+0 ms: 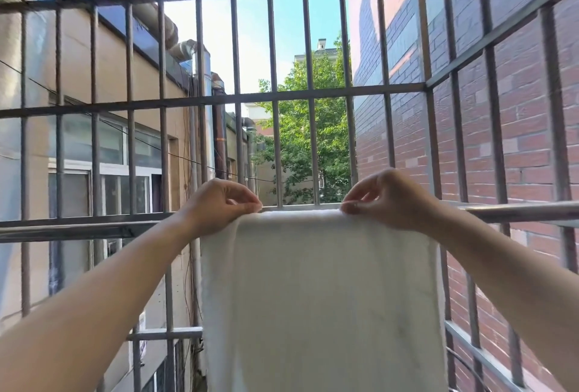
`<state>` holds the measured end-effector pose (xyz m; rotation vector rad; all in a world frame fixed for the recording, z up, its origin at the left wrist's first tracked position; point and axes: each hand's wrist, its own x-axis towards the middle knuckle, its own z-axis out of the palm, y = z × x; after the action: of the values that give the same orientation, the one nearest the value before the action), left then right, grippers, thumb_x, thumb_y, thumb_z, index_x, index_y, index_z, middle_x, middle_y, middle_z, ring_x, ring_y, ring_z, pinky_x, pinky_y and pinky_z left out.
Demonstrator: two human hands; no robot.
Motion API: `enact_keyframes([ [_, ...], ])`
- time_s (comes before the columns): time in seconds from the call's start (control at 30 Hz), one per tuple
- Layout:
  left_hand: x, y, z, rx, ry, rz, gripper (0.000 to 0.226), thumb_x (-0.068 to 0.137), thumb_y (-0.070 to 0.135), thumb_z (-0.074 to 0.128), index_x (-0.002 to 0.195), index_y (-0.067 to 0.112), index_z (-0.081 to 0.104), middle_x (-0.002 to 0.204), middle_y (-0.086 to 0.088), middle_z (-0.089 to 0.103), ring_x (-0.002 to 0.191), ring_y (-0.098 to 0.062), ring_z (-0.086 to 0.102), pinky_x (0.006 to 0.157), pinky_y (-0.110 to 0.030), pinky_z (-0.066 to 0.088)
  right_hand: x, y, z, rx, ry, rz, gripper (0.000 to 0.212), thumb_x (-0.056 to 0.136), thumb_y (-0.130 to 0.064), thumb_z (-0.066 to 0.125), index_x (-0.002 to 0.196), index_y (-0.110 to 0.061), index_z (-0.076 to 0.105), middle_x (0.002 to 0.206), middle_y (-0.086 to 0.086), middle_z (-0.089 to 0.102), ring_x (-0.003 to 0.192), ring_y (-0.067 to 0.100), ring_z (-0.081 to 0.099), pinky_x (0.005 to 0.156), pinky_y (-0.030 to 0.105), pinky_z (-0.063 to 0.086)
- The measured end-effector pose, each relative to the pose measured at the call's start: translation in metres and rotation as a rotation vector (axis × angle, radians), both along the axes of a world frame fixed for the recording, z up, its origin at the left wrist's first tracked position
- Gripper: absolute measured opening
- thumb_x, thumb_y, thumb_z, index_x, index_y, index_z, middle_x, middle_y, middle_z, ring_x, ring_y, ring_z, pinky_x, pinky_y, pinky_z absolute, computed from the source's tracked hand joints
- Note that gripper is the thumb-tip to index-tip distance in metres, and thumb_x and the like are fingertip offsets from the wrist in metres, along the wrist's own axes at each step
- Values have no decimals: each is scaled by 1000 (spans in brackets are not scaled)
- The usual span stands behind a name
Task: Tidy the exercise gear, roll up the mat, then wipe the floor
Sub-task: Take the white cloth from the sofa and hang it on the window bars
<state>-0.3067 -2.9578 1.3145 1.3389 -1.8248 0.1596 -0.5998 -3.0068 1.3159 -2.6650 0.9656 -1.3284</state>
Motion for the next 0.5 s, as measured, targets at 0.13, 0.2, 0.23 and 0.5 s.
enact_keyframes([
  [0.13,1,2,-3,-21,4,3,3,79,26,72,81,26,74,77,10,72,75,-14,68,78,-28,54,0,11,-8,-55,57,-49,23,65,-43,79,83,-29,75,73,-12,66,64,-1,58,53,7,39],
  [0.2,-1,5,-4,-49,4,10,10,78,36,70,80,27,74,75,11,72,72,-12,68,79,-33,55,-1,14,-12,-90,86,-83,30,62,-41,82,88,-28,74,79,-14,63,73,2,57,59,5,37],
  [0.23,-3,7,-5,-60,3,8,17,75,43,68,78,28,73,73,10,72,70,-9,68,77,-32,54,-1,14,-14,-99,81,-87,31,62,-39,82,90,-27,74,82,-12,65,76,3,58,62,8,39],
  [0.5,-6,21,-29,-211,-239,34,36,64,39,80,98,33,70,96,17,66,88,-2,61,80,-20,48,1,8,-37,-256,-124,-188,18,72,-37,78,86,-25,76,86,-6,74,79,13,67,71,27,51],
])
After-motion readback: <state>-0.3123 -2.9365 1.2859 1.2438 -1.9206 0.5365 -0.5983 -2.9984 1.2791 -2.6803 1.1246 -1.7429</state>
